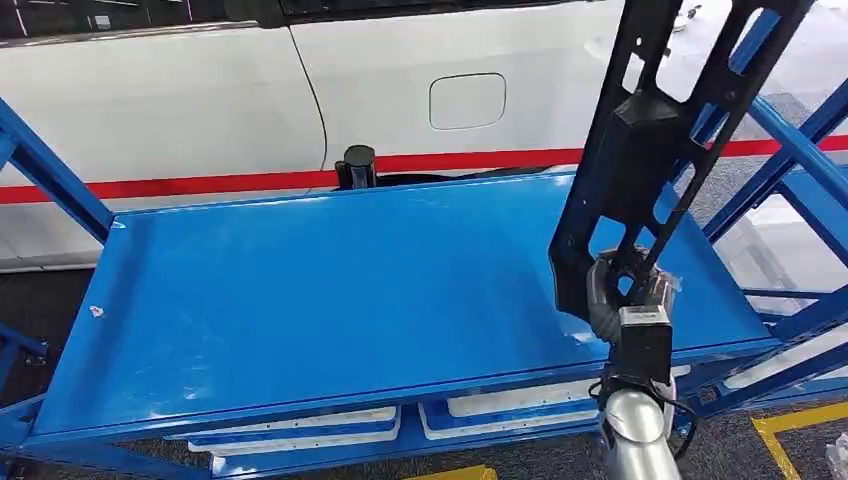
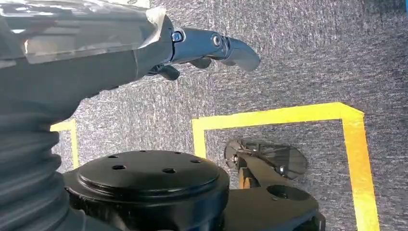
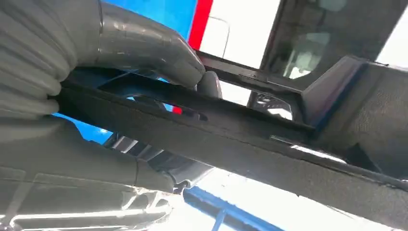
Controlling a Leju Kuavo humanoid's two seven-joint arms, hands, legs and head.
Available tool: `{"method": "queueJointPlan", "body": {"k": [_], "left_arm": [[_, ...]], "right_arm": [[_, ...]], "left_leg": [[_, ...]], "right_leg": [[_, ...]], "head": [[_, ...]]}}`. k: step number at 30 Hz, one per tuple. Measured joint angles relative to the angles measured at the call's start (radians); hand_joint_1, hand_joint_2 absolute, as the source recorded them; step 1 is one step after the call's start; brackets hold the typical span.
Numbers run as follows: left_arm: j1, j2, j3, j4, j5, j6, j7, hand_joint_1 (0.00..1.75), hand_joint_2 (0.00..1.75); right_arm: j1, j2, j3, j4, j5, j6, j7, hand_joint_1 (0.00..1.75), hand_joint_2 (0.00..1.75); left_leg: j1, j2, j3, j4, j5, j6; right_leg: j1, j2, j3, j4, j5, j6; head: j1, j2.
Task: Take the parts from the cabinet and place them on the table.
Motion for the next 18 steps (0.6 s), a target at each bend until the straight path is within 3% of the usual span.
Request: {"method": "queueJointPlan", "body": {"k": [13,17,18], "left_arm": [[0.0,0.001,0.006,0.002,0.011,-0.007,-0.008,0.0,1.75],[0.0,0.002,0.008,0.002,0.012,-0.012,-0.008,0.0,1.75],[0.0,0.002,0.008,0.002,0.012,-0.012,-0.008,0.0,1.75]], "right_arm": [[0.001,-0.018,0.04,-0.019,-0.014,-0.048,-0.055,1.75,1.75],[0.003,-0.024,0.048,-0.02,-0.022,-0.06,-0.055,1.75,1.75],[0.003,-0.025,0.051,-0.02,-0.023,-0.061,-0.056,1.75,1.75]], "left_leg": [[-0.005,-0.001,0.0,0.002,0.0,0.001],[-0.011,0.0,0.0,0.002,-0.003,0.007],[-0.014,0.0,0.0,0.003,-0.004,0.011]], "right_leg": [[-0.005,0.0,0.0,-0.001,0.001,0.001],[-0.01,0.0,0.0,-0.001,0.002,0.004],[-0.013,0.0,0.0,-0.002,0.002,0.009]], "head": [[0.0,0.0],[0.0,0.0],[0.0,0.0]]}}
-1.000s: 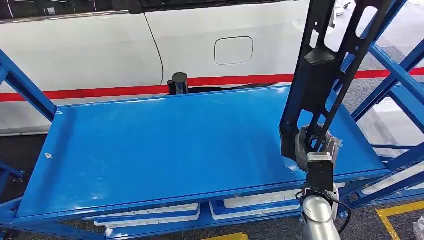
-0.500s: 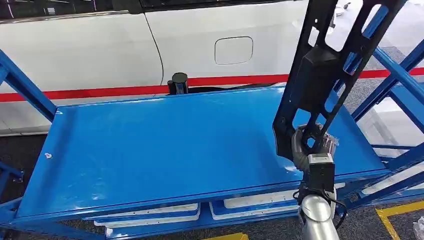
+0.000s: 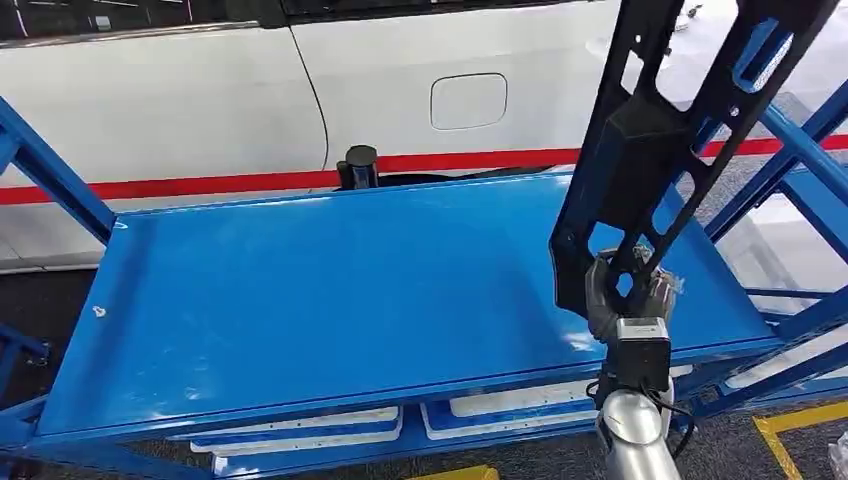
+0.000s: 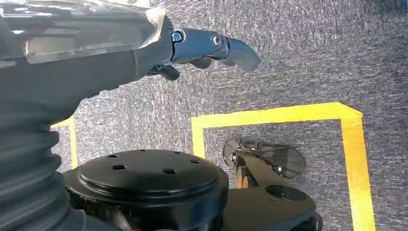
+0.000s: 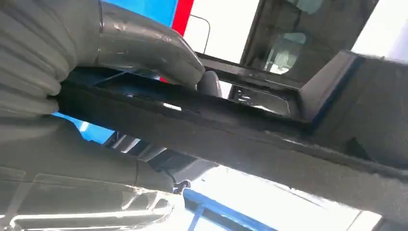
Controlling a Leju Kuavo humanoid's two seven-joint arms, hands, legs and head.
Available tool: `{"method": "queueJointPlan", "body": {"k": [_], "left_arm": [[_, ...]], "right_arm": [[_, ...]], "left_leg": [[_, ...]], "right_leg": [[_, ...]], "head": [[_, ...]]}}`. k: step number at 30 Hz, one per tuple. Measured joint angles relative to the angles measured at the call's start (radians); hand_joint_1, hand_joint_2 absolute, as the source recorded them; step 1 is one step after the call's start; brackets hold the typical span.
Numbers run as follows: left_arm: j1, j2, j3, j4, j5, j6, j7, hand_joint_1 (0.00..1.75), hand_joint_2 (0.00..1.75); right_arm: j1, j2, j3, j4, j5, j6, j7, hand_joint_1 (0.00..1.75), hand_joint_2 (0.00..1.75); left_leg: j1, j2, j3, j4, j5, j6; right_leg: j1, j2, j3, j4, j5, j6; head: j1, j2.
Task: Take the parts from the cabinet and place them on the table.
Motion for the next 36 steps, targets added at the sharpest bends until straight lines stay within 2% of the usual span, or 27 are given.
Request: {"method": "queueJointPlan", "body": {"k": [2,3,5,7,8,9,10,11,13,14,15,17,19,20,22,23,24,25,26,28,29,30,32,33,34,35,36], "left_arm": [[0.0,0.0,0.0,0.0,0.0,0.0,0.0,0.0,1.75],[-0.002,0.0,0.0,0.0,0.0,0.0,0.0,0.0,1.75],[-0.002,0.0,0.0,0.0,0.0,0.0,-0.001,0.0,1.75],[-0.003,0.0,0.0,0.002,0.0,0.0,-0.001,0.0,1.75],[-0.003,0.0,0.0,0.005,0.0,0.0,-0.001,0.0,1.75],[-0.003,0.0,0.0,0.005,0.0,0.0,-0.001,0.0,1.75],[-0.002,0.0,0.0,0.005,0.0,0.0,-0.001,0.0,1.75],[-0.002,0.0,0.0,0.006,0.0,0.0,-0.001,0.0,1.75],[-0.003,-0.001,0.0,0.007,0.0,0.0,-0.001,0.0,1.75],[-0.003,0.0,0.0,0.007,0.0,0.0,-0.001,0.0,1.75],[-0.004,0.0,0.0,0.008,0.0,0.001,-0.001,0.0,1.75],[-0.004,0.0,0.0,0.008,0.002,0.005,-0.001,0.0,1.75],[-0.003,0.0,0.001,0.009,0.002,0.009,-0.001,0.0,1.75],[-0.004,0.0,0.001,0.009,0.002,0.009,-0.001,0.0,1.75],[-0.005,0.0,0.001,0.011,0.003,0.009,-0.001,0.0,1.75],[-0.007,0.0,0.001,0.011,0.004,0.009,-0.003,0.0,1.75],[-0.009,0.0,0.002,0.011,0.006,0.009,-0.003,0.0,1.75],[-0.01,0.0,0.002,0.012,0.006,0.009,-0.003,0.0,1.75],[-0.009,0.0,0.002,0.013,0.006,0.009,-0.003,0.0,1.75],[-0.008,0.0,0.003,0.013,0.008,0.009,-0.002,0.0,1.75],[-0.009,0.0,0.004,0.013,0.008,0.009,-0.002,0.0,1.75],[-0.009,0.0,0.004,0.013,0.008,0.009,-0.002,0.0,1.75],[-0.009,0.0,0.005,0.013,0.009,0.009,-0.002,0.0,1.75],[-0.008,0.0,0.005,0.013,0.009,0.009,-0.002,0.0,1.75],[-0.008,0.0,0.005,0.014,0.009,0.009,-0.002,0.0,1.75],[-0.01,0.0,0.005,0.014,0.009,0.009,-0.002,0.0,1.75],[-0.01,0.0,0.005,0.014,0.009,0.009,-0.002,0.0,1.75]], "right_arm": [[0.0,-0.001,0.001,-0.002,0.0,-0.001,0.0,1.75,1.75],[0.0,-0.002,0.001,-0.003,-0.002,-0.002,0.0,1.75,1.75],[-0.002,-0.009,0.002,-0.005,-0.003,-0.003,0.0,1.75,1.75],[-0.002,-0.012,0.002,-0.005,-0.007,-0.005,-0.006,1.75,1.75],[0.0,-0.015,0.002,-0.003,-0.008,-0.006,-0.007,1.75,1.75],[0.001,-0.016,0.002,-0.001,-0.008,-0.006,-0.009,1.75,1.75],[0.002,-0.018,0.003,-0.001,-0.008,-0.006,-0.009,1.75,1.75],[0.002,-0.018,0.003,-0.001,-0.008,-0.006,-0.009,1.75,1.75],[0.0,-0.018,0.003,-0.001,-0.009,-0.006,-0.01,1.75,1.75],[-0.002,-0.018,0.003,0.0,-0.011,-0.006,-0.01,1.75,1.75],[0.0,-0.018,0.003,0.001,-0.012,-0.006,-0.012,1.75,1.75],[-0.002,-0.019,0.003,0.003,-0.017,-0.009,-0.016,1.75,1.75],[-0.005,-0.019,0.003,0.005,-0.019,-0.009,-0.018,1.75,1.75],[-0.007,-0.018,0.004,0.006,-0.019,-0.009,-0.018,1.75,1.75],[-0.008,-0.018,0.004,0.007,-0.02,-0.009,-0.018,1.75,1.75],[-0.008,-0.018,0.004,0.008,-0.021,-0.009,-0.018,1.75,1.75],[-0.008,-0.018,0.004,0.011,-0.021,-0.009,-0.018,1.75,1.75],[-0.008,-0.018,0.004,0.012,-0.021,-0.009,-0.018,1.75,1.75],[-0.008,-0.018,0.004,0.013,-0.024,-0.009,-0.018,1.75,1.75],[-0.008,-0.018,0.004,0.013,-0.026,-0.01,-0.019,1.75,1.75],[-0.008,-0.018,0.003,0.013,-0.027,-0.01,-0.019,1.75,1.75],[-0.009,-0.018,0.003,0.013,-0.027,-0.011,-0.021,1.75,1.75],[-0.008,-0.018,0.003,0.013,-0.029,-0.012,-0.023,1.75,1.75],[-0.007,-0.018,0.003,0.013,-0.03,-0.012,-0.023,1.75,1.75],[-0.007,-0.019,0.003,0.013,-0.031,-0.012,-0.023,1.75,1.75],[-0.006,-0.02,0.003,0.013,-0.032,-0.013,-0.024,1.75,1.75],[-0.007,-0.021,0.003,0.013,-0.033,-0.013,-0.024,1.75,1.75]], "left_leg": [[-0.006,0.0,-0.001,0.0,0.006,0.008],[-0.003,0.001,0.001,-0.011,0.013,0.018],[0.008,0.004,0.006,-0.027,0.026,0.029],[0.008,0.005,0.0,-0.027,0.029,0.032],[0.007,0.005,-0.004,-0.027,0.03,0.031],[0.007,0.005,-0.006,-0.027,0.032,0.03],[0.009,0.005,-0.007,-0.026,0.034,0.027],[0.011,0.004,-0.008,-0.026,0.036,0.023],[0.017,0.002,-0.008,-0.023,0.039,0.013],[0.011,0.001,-0.014,-0.021,0.04,0.003],[0.01,-0.001,-0.017,-0.021,0.045,-0.005],[0.008,-0.003,-0.023,-0.02,0.054,-0.016],[0.016,-0.003,-0.031,-0.015,0.05,-0.027],[0.016,0.001,-0.045,0.015,0.009,-0.03],[0.017,0.001,-0.098,0.16,-0.095,-0.036],[0.017,0.001,-0.121,0.233,-0.13,-0.039],[0.017,0.002,-0.128,0.273,-0.141,-0.04],[0.017,0.002,-0.115,0.272,-0.13,-0.039],[0.017,0.002,-0.081,0.23,-0.102,-0.037],[0.017,0.002,0.034,0.059,-0.039,-0.03],[0.017,0.0,0.079,-0.016,-0.045,-0.025],[0.012,-0.002,0.088,-0.031,-0.041,-0.02],[0.004,-0.003,0.077,-0.027,-0.037,-0.012],[0.0,-0.002,0.074,-0.028,-0.032,-0.004],[0.008,0.002,0.068,-0.041,-0.016,0.013],[0.006,0.006,0.064,-0.041,-0.007,0.019],[0.007,0.007,0.052,-0.041,0.002,0.031]], "right_leg": [[-0.006,0.0,0.001,-0.003,0.007,0.011],[-0.004,0.0,0.002,-0.004,0.009,0.014],[-0.007,-0.001,-0.024,0.041,-0.029,0.007],[-0.005,-0.001,-0.093,0.195,-0.096,-0.001],[-0.005,0.0,-0.128,0.272,-0.121,0.0],[-0.005,-0.001,-0.145,0.31,-0.124,0.006],[-0.006,-0.001,-0.138,0.297,-0.11,0.016],[-0.008,-0.001,-0.108,0.237,-0.078,0.029],[-0.016,-0.003,-0.01,0.046,-0.004,0.052],[-0.014,-0.001,0.018,0.005,-0.013,0.046],[-0.001,0.011,0.009,0.014,0.004,0.03],[-0.001,0.01,-0.003,0.014,0.001,0.014],[-0.017,0.008,-0.012,0.01,0.014,-0.008],[-0.013,0.006,-0.021,0.01,0.021,-0.02],[-0.009,0.003,-0.038,0.011,0.032,-0.041],[-0.005,-0.001,-0.047,0.011,0.038,-0.046],[-0.004,-0.003,-0.054,0.011,0.044,-0.047],[-0.002,-0.003,-0.06,0.011,0.049,-0.045],[-0.002,-0.003,-0.065,0.012,0.053,-0.042],[-0.002,-0.003,-0.071,0.012,0.061,-0.035],[-0.001,-0.003,-0.073,0.013,0.065,-0.029],[0.007,-0.004,-0.078,0.014,0.071,-0.021],[0.004,-0.005,-0.079,0.011,0.082,-0.004],[0.0,-0.005,-0.078,0.008,0.088,0.004],[0.007,-0.006,-0.084,0.012,0.088,0.013],[-0.001,-0.005,-0.099,0.031,0.063,0.008],[0.001,-0.004,-0.12,0.081,0.017,-0.001]], "head": [[-0.001,0.0],[-0.001,0.0],[0.001,0.0],[0.003,0.0],[0.003,0.0],[0.003,0.0],[0.003,0.0],[0.003,0.0],[0.005,0.0],[0.005,0.0],[0.003,0.0],[0.0,0.0],[-0.001,0.0],[-0.003,0.0],[-0.006,0.0],[-0.006,0.0],[-0.006,0.0],[-0.006,0.0],[-0.006,0.0],[-0.006,0.0],[-0.007,0.0],[-0.005,0.0],[-0.007,0.0],[-0.003,0.0],[-0.003,0.0],[-0.005,0.0],[0.003,0.0]]}}
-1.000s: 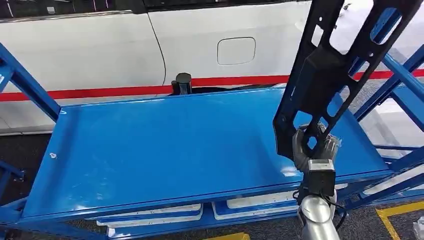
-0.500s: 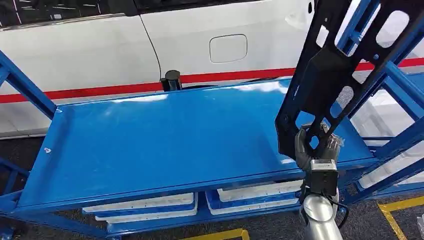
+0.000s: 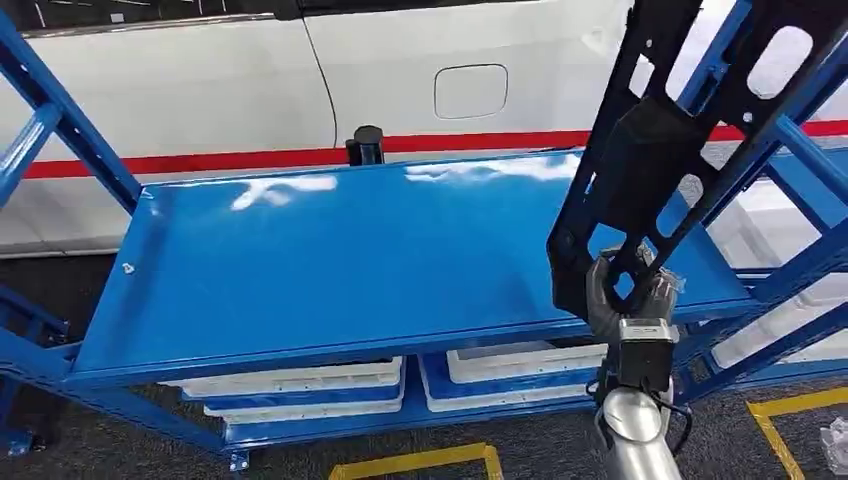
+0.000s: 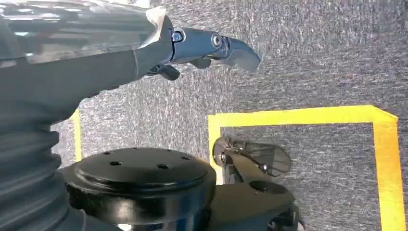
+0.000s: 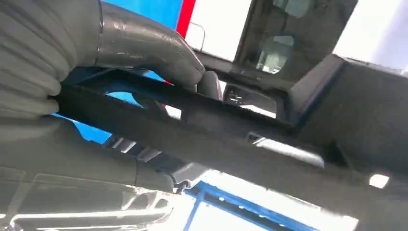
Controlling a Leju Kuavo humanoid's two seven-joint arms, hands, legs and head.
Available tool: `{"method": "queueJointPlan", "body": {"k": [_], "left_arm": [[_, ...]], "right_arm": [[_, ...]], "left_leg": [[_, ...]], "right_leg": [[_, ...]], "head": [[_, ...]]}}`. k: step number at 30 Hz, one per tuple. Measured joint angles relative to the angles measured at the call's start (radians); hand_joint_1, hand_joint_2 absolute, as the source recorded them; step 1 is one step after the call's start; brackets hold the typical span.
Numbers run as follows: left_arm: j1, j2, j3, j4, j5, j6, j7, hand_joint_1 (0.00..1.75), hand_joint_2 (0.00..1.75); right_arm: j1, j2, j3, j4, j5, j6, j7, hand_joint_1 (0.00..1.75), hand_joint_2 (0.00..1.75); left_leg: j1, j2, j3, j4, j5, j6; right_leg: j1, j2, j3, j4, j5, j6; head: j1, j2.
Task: Take the parts from the cabinet and place them on the table.
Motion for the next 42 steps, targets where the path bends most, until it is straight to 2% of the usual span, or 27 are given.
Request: {"method": "queueJointPlan", "body": {"k": [2,3,4,5,7,9,12,13,14,15,17,18,20,22,23,24,26,28,29,31,32,34,35,37,38,40,42], "left_arm": [[0.001,0.0,0.0,0.0,0.0,0.0,0.0,0.0,1.75],[0.001,0.0,0.0,0.0,0.0,0.0,0.0,0.0,1.75],[0.001,0.0,0.0,0.0,-0.001,0.0,0.0,0.0,1.75],[0.001,0.0,0.0,0.0,-0.002,0.0,0.0,0.0,1.75],[0.001,0.0,0.0,0.002,-0.005,0.0,0.0,0.0,1.75],[0.001,-0.001,0.0,0.003,-0.005,0.0,0.0,0.0,1.75],[0.002,-0.001,0.0,0.003,-0.01,0.005,0.032,0.0,1.75],[0.003,0.003,0.0,0.003,-0.011,-0.004,0.054,0.0,1.75],[0.003,0.019,0.0,0.003,-0.012,-0.023,0.06,0.0,1.75],[0.003,0.028,0.0,0.003,-0.012,-0.04,0.06,0.0,1.75],[0.002,0.041,0.0,0.003,-0.012,-0.057,0.06,0.0,1.75],[0.001,0.044,0.0,0.003,-0.012,-0.06,0.059,0.0,1.75],[0.001,0.048,-0.001,0.003,-0.017,-0.06,0.062,0.0,1.75],[0.004,0.055,-0.001,0.003,-0.018,-0.06,0.069,0.0,1.75],[0.006,0.059,-0.001,0.003,-0.018,-0.059,0.072,0.0,1.75],[0.007,0.06,0.0,0.003,-0.018,-0.058,0.073,0.0,1.75],[0.012,0.068,0.0,0.003,-0.018,-0.057,0.073,0.0,1.75],[0.015,0.075,0.0,0.003,-0.018,-0.054,0.074,0.0,1.75],[0.015,0.075,0.0,0.003,-0.018,-0.054,0.074,0.0,1.75],[0.015,0.077,0.0,0.003,-0.018,-0.054,0.075,0.0,1.75],[0.015,0.077,0.0,0.003,-0.018,-0.054,0.075,0.0,1.75],[0.015,0.077,0.0,0.003,-0.018,-0.054,0.075,0.0,1.75],[0.015,0.077,0.0,0.003,-0.016,-0.054,0.075,0.0,1.75],[0.015,0.079,0.0,0.003,-0.01,-0.054,0.075,0.0,1.75],[0.015,0.079,0.001,0.003,-0.01,-0.054,0.075,0.0,1.75],[0.014,0.078,0.001,0.003,-0.009,-0.054,0.075,0.0,1.75],[0.014,0.08,0.001,0.003,-0.01,-0.055,0.071,0.0,1.75]], "right_arm": [[0.003,-0.003,0.0,0.0,0.0,-0.001,0.0,1.75,1.75],[0.008,-0.004,0.0,0.0,0.0,-0.002,0.0,1.75,1.75],[0.013,-0.005,0.0,0.0,0.0,-0.003,-0.001,1.75,1.75],[0.017,-0.005,0.0,0.0,-0.001,-0.004,-0.002,1.75,1.75],[0.019,-0.005,0.0,-0.002,-0.003,-0.004,-0.003,1.75,1.75],[0.017,-0.004,0.0,-0.01,-0.003,-0.005,-0.003,1.75,1.75],[0.023,-0.004,0.0,-0.019,-0.001,-0.005,-0.002,1.75,1.75],[0.025,-0.004,0.0,-0.026,-0.001,-0.005,0.001,1.75,1.75],[0.026,-0.004,0.0,-0.034,-0.001,-0.002,0.005,1.75,1.75],[0.031,-0.005,0.0,-0.045,-0.005,0.002,0.008,1.75,1.75],[0.042,-0.007,0.0,-0.065,-0.01,0.004,0.009,1.75,1.75],[0.047,-0.009,0.0,-0.071,-0.01,0.004,0.009,1.75,1.75],[0.058,-0.012,-0.001,-0.079,-0.012,0.004,0.01,1.75,1.75],[0.068,-0.016,-0.001,-0.086,-0.015,0.004,0.012,1.75,1.75],[0.07,-0.017,-0.001,-0.091,-0.015,0.004,0.012,1.75,1.75],[0.07,-0.019,-0.001,-0.098,-0.016,0.004,0.012,1.75,1.75],[0.07,-0.021,-0.001,-0.105,-0.018,0.004,0.012,1.75,1.75],[0.072,-0.023,-0.001,-0.107,-0.017,0.004,0.012,1.75,1.75],[0.073,-0.025,-0.001,-0.108,-0.018,0.004,0.012,1.75,1.75],[0.075,-0.027,-0.001,-0.11,-0.018,0.004,0.012,1.75,1.75],[0.076,-0.031,-0.001,-0.11,-0.02,0.004,0.012,1.75,1.75],[0.077,-0.034,-0.001,-0.11,-0.028,0.006,0.011,1.75,1.75],[0.08,-0.037,-0.001,-0.11,-0.033,0.01,0.01,1.75,1.75],[0.082,-0.042,0.0,-0.11,-0.045,0.013,0.005,1.75,1.75],[0.08,-0.044,0.0,-0.11,-0.048,0.014,0.004,1.75,1.75],[0.072,-0.048,0.001,-0.11,-0.054,0.017,0.001,1.75,1.75],[0.068,-0.051,0.001,-0.11,-0.064,0.015,-0.006,1.75,1.75]], "left_leg": [[-0.002,0.002,-0.026,0.001,0.018,0.003],[-0.003,0.002,-0.042,0.002,0.029,0.003],[-0.004,0.002,-0.053,0.002,0.038,0.002],[-0.004,0.002,-0.064,0.003,0.046,0.001],[-0.003,0.001,-0.083,0.005,0.062,-0.004],[-0.01,0.0,-0.098,0.011,0.074,-0.016],[-0.009,0.001,-0.099,0.005,0.099,-0.033],[-0.012,-0.001,-0.103,0.005,0.104,-0.04],[-0.005,-0.005,-0.113,0.019,0.075,-0.046],[-0.004,-0.003,-0.125,0.059,0.013,-0.05],[0.001,-0.003,-0.154,0.197,-0.102,-0.061],[0.002,-0.003,-0.161,0.265,-0.129,-0.066],[0.008,-0.002,-0.132,0.293,-0.101,-0.07],[0.017,0.0,-0.034,0.167,-0.034,-0.073],[0.021,-0.001,0.026,0.079,-0.026,-0.073],[0.017,-0.009,0.057,0.027,-0.061,-0.074],[0.009,-0.012,0.048,0.01,-0.061,-0.066],[0.001,-0.011,0.036,0.008,-0.044,-0.038],[0.008,-0.002,0.024,0.002,-0.029,-0.021],[0.005,0.0,-0.001,0.002,-0.007,-0.002],[0.004,0.001,-0.017,0.002,0.006,-0.002],[0.0,0.004,-0.051,0.004,0.031,0.0],[-0.002,0.006,-0.068,0.004,0.044,-0.001],[-0.003,0.006,-0.098,0.006,0.067,-0.005],[-0.003,0.005,-0.109,0.006,0.078,-0.008],[-0.008,0.006,-0.119,0.008,0.097,-0.02],[-0.007,0.007,-0.123,0.0,0.123,-0.028]], "right_leg": [[0.0,0.0,-0.049,0.155,-0.087,-0.007],[0.0,0.001,-0.065,0.225,-0.111,-0.002],[0.0,0.001,-0.058,0.242,-0.107,0.006],[0.0,0.0,-0.03,0.215,-0.087,0.017],[0.0,0.0,0.081,0.051,-0.03,0.033],[0.011,0.001,0.188,-0.11,-0.044,0.015],[0.02,0.003,0.16,-0.102,-0.033,-0.006],[0.008,0.002,0.154,-0.11,-0.023,-0.019],[-0.003,-0.002,0.149,-0.11,-0.013,-0.028],[-0.002,-0.003,0.136,-0.109,-0.003,-0.043],[-0.001,-0.006,0.12,-0.108,0.017,-0.051],[0.0,-0.007,0.106,-0.106,0.028,-0.049],[-0.002,-0.007,0.079,-0.1,0.044,-0.043],[-0.005,-0.007,0.053,-0.087,0.056,-0.032],[-0.006,-0.006,0.042,-0.076,0.06,-0.025],[-0.003,-0.005,0.03,-0.071,0.065,-0.018],[-0.001,-0.008,0.022,-0.068,0.082,0.0],[0.002,-0.007,0.018,-0.077,0.102,0.021],[-0.009,-0.007,0.008,-0.067,0.089,0.018],[-0.004,-0.005,-0.034,0.027,-0.013,-0.008],[-0.003,-0.003,-0.053,0.104,-0.065,-0.015],[0.0,-0.003,-0.07,0.227,-0.102,-0.005],[0.0,-0.003,-0.056,0.242,-0.08,0.007],[0.002,-0.003,0.025,0.157,-0.016,0.026],[0.004,-0.002,0.088,0.073,-0.005,0.022],[0.02,-0.002,0.225,-0.131,-0.062,-0.006],[0.024,0.001,0.201,-0.126,-0.055,-0.009]], "head": [[0.001,0.0],[0.002,0.0],[0.001,0.0],[0.002,0.0],[0.002,0.0],[0.003,0.0],[-0.003,0.0],[-0.003,0.0],[-0.001,0.0],[-0.005,0.0],[-0.008,0.0],[-0.009,0.0],[-0.009,0.0],[-0.009,0.0],[-0.009,0.0],[-0.01,0.0],[-0.008,0.0],[-0.007,0.0],[-0.01,0.0],[-0.003,0.0],[-0.002,0.0],[-0.001,0.0],[-0.003,0.0],[-0.002,0.0],[-0.001,0.0],[0.0,0.0],[0.001,0.0]]}}
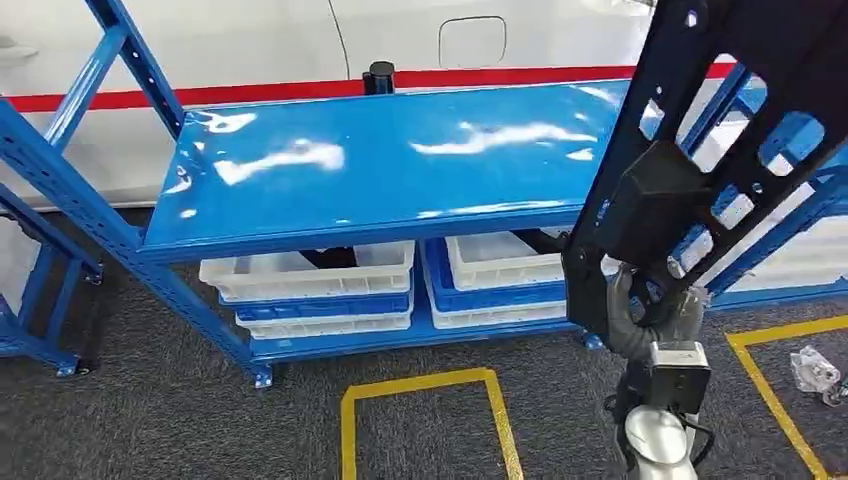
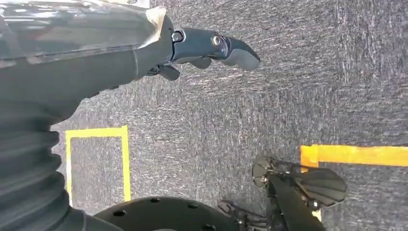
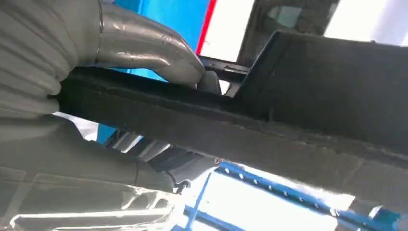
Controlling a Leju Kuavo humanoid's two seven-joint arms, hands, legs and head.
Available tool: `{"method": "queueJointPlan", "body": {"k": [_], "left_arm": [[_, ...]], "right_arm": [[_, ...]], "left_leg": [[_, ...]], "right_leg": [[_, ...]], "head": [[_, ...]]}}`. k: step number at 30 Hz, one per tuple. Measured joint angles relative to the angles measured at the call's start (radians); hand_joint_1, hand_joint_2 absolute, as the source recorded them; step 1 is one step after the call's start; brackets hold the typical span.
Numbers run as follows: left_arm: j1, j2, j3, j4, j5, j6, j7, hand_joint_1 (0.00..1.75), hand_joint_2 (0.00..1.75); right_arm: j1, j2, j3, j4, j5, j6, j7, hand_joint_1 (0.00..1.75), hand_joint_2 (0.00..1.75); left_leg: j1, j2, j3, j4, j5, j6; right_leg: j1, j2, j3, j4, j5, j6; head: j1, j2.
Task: Take the parts from the cabinet and place them on the table.
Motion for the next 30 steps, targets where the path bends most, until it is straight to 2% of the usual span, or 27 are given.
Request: {"method": "queueJointPlan", "body": {"k": [1,2,3,4,5,6,7,8,9,11,12,13,14,16,17,18,19,20,21,22,23,24,25,27,28,29,30], "left_arm": [[0.0,0.001,0.0,0.0,-0.002,0.0,-0.003,0.0,1.75],[0.003,0.005,0.0,0.0,-0.005,0.0,-0.003,0.0,1.75],[0.004,0.006,0.0,0.0,-0.01,0.0,-0.003,0.0,1.75],[0.005,0.009,0.0,0.0,-0.01,-0.001,-0.001,0.0,1.75],[0.005,0.011,0.0,0.0,-0.011,-0.001,0.001,0.0,1.75],[0.005,0.013,0.0,0.0,-0.011,-0.002,0.002,0.0,1.75],[0.005,0.014,0.0,0.0,-0.011,-0.002,0.003,0.0,1.75],[0.005,0.015,0.0,0.0,-0.011,-0.002,0.004,0.0,1.75],[0.005,0.016,0.0,0.0,-0.012,-0.002,0.004,0.0,1.75],[0.004,0.018,0.0,0.0,-0.012,-0.002,0.005,0.0,1.75],[0.004,0.018,0.0,0.0,-0.012,-0.002,0.005,0.0,1.75],[0.003,0.019,0.0,0.0,-0.011,-0.002,0.005,0.0,1.75],[0.003,0.02,0.0,0.0,-0.011,-0.002,0.005,0.0,1.75],[0.004,0.021,-0.001,0.0,-0.012,-0.002,0.006,0.0,1.75],[0.005,0.02,0.0,0.0,-0.011,-0.002,0.007,0.0,1.75],[0.003,0.019,-0.001,0.0,-0.011,-0.002,0.007,0.0,1.75],[0.002,0.02,0.0,0.0,-0.011,-0.002,0.007,0.0,1.75],[0.002,0.021,0.0,0.0,-0.011,-0.003,0.007,0.0,1.75],[0.002,0.02,0.0,0.0,-0.011,-0.003,0.007,0.0,1.75],[0.002,0.02,0.0,0.0,-0.012,-0.003,0.007,0.0,1.75],[0.002,0.02,0.0,0.0,-0.012,-0.003,0.007,0.0,1.75],[0.002,0.02,0.0,0.0,-0.012,-0.003,0.007,0.0,1.75],[0.002,0.02,-0.001,0.0,-0.011,-0.003,0.007,0.0,1.75],[0.002,0.019,0.0,0.0,-0.011,-0.003,0.007,0.0,1.75],[0.001,0.02,-0.001,0.0,-0.011,-0.003,0.007,0.0,1.75],[-0.001,0.019,-0.001,0.0,-0.011,-0.003,0.007,0.0,1.75],[0.0,0.019,-0.001,0.0,-0.012,-0.002,0.007,0.0,1.75]], "right_arm": [[0.001,-0.003,0.0,0.0,-0.005,-0.004,0.0,1.75,1.75],[0.003,-0.003,0.0,0.0,-0.008,-0.007,-0.001,1.75,1.75],[0.002,-0.003,0.0,0.0,-0.01,-0.009,-0.002,1.75,1.75],[0.004,-0.005,0.0,0.0,-0.013,-0.012,-0.003,1.75,1.75],[0.006,-0.006,-0.001,0.0,-0.017,-0.013,-0.003,1.75,1.75],[0.008,-0.006,-0.001,0.0,-0.018,-0.013,-0.003,1.75,1.75],[0.01,-0.006,-0.001,0.0,-0.02,-0.014,-0.003,1.75,1.75],[0.013,-0.006,-0.001,0.0,-0.02,-0.013,-0.004,1.75,1.75],[0.015,-0.007,-0.001,0.0,-0.021,-0.014,-0.005,1.75,1.75],[0.017,-0.008,0.0,0.0,-0.023,-0.014,-0.006,1.75,1.75],[0.017,-0.008,0.0,0.0,-0.024,-0.014,-0.007,1.75,1.75],[0.016,-0.009,-0.001,-0.001,-0.025,-0.015,-0.007,1.75,1.75],[0.017,-0.01,-0.001,-0.001,-0.025,-0.015,-0.008,1.75,1.75],[0.019,-0.011,0.0,-0.001,-0.026,-0.016,-0.009,1.75,1.75],[0.019,-0.011,0.001,-0.001,-0.026,-0.016,-0.009,1.75,1.75],[0.019,-0.012,0.001,-0.001,-0.026,-0.016,-0.009,1.75,1.75],[0.018,-0.014,0.001,-0.001,-0.026,-0.016,-0.009,1.75,1.75],[0.019,-0.014,0.001,-0.001,-0.026,-0.016,-0.009,1.75,1.75],[0.019,-0.016,0.001,-0.001,-0.026,-0.016,-0.009,1.75,1.75],[0.02,-0.016,0.001,0.0,-0.026,-0.016,-0.009,1.75,1.75],[0.021,-0.018,0.001,0.0,-0.026,-0.016,-0.009,1.75,1.75],[0.021,-0.018,0.001,0.0,-0.026,-0.016,-0.009,1.75,1.75],[0.02,-0.018,0.001,0.0,-0.026,-0.016,-0.009,1.75,1.75],[0.019,-0.018,0.001,0.0,-0.026,-0.016,-0.009,1.75,1.75],[0.017,-0.018,0.001,0.0,-0.026,-0.016,-0.009,1.75,1.75],[0.018,-0.018,0.002,-0.002,-0.026,-0.016,-0.009,1.75,1.75],[0.019,-0.019,0.001,-0.002,-0.026,-0.016,-0.009,1.75,1.75]], "left_leg": [[0.0,-0.001,-0.001,-0.002,0.009,-0.006],[0.002,-0.003,-0.009,0.0,0.005,-0.011],[0.005,-0.007,-0.019,0.022,-0.043,-0.018],[0.008,-0.007,-0.034,0.081,-0.116,-0.023],[0.009,-0.009,-0.051,0.154,-0.174,-0.027],[0.011,-0.01,-0.069,0.234,-0.217,-0.032],[0.013,-0.01,-0.077,0.291,-0.228,-0.037],[0.015,-0.01,-0.067,0.312,-0.21,-0.039],[0.019,-0.01,-0.039,0.288,-0.175,-0.041],[0.024,-0.01,0.064,0.151,-0.118,-0.04],[0.025,-0.013,0.122,0.065,-0.129,-0.037],[0.019,-0.014,0.155,0.007,-0.145,-0.034],[0.015,-0.016,0.153,-0.002,-0.147,-0.031],[0.006,-0.018,0.146,-0.002,-0.14,-0.021],[0.011,-0.014,0.146,-0.026,-0.126,-0.005],[0.012,-0.01,0.145,-0.033,-0.118,0.003],[0.013,-0.01,0.135,-0.034,-0.11,0.015],[0.013,-0.008,0.125,-0.033,-0.103,0.021],[0.012,-0.006,0.113,-0.032,-0.095,0.022],[0.012,-0.004,0.102,-0.028,-0.089,0.021],[0.012,-0.003,0.092,-0.024,-0.085,0.02],[0.014,-0.001,0.082,-0.018,-0.082,0.018],[0.016,-0.001,0.072,-0.01,-0.079,0.015],[0.018,-0.001,0.056,0.008,-0.076,0.008],[0.013,-0.002,0.046,0.013,-0.073,0.001],[0.012,-0.002,0.042,0.014,-0.064,-0.009],[0.011,-0.003,0.041,0.014,-0.056,-0.016]], "right_leg": [[0.001,0.0,-0.007,0.002,0.007,-0.005],[-0.023,-0.002,-0.015,-0.002,0.019,-0.018],[-0.019,-0.004,-0.019,0.0,0.03,-0.026],[-0.019,-0.006,-0.034,0.0,0.041,-0.042],[-0.018,-0.008,-0.043,0.001,0.053,-0.045],[-0.017,-0.009,-0.058,0.002,0.065,-0.046],[-0.016,-0.009,-0.073,0.004,0.075,-0.044],[-0.016,-0.009,-0.09,0.008,0.086,-0.041],[-0.018,-0.009,-0.106,0.013,0.093,-0.037],[-0.022,-0.008,-0.133,0.023,0.107,-0.028],[-0.022,-0.008,-0.142,0.029,0.11,-0.023],[-0.015,-0.009,-0.151,0.033,0.117,-0.013],[-0.019,-0.011,-0.156,0.031,0.127,0.002],[-0.026,-0.012,-0.158,0.025,0.142,0.017],[-0.017,-0.011,-0.161,0.021,0.141,0.025],[-0.027,-0.009,-0.178,0.036,0.118,0.021],[-0.023,-0.008,-0.196,0.085,0.075,0.011],[-0.024,-0.006,-0.222,0.163,0.029,0.004],[-0.024,-0.004,-0.249,0.251,-0.012,0.002],[-0.024,-0.003,-0.265,0.318,-0.037,0.005],[-0.025,-0.004,-0.266,0.351,-0.04,0.013],[-0.027,-0.004,-0.245,0.336,-0.028,0.023],[-0.03,-0.004,-0.197,0.273,0.001,0.037],[-0.037,-0.004,-0.077,0.085,0.048,0.057],[-0.034,-0.002,-0.044,0.035,0.018,0.05],[-0.02,0.004,-0.051,0.036,0.029,0.034],[-0.02,0.003,-0.058,0.037,0.031,0.03]], "head": [[-0.002,0.0],[0.0,0.0],[-0.002,0.0],[-0.007,0.0],[-0.008,0.0],[-0.008,0.0],[-0.008,0.0],[-0.008,0.0],[-0.008,0.0],[-0.008,0.0],[-0.009,0.0],[-0.007,0.0],[-0.005,0.0],[-0.005,0.0],[-0.003,0.0],[-0.007,0.0],[0.003,0.0],[0.009,0.0],[0.01,0.0],[0.011,0.0],[0.01,0.0],[0.011,0.0],[0.011,0.0],[0.011,0.0],[0.012,0.0],[0.013,0.0],[0.013,0.0]]}}
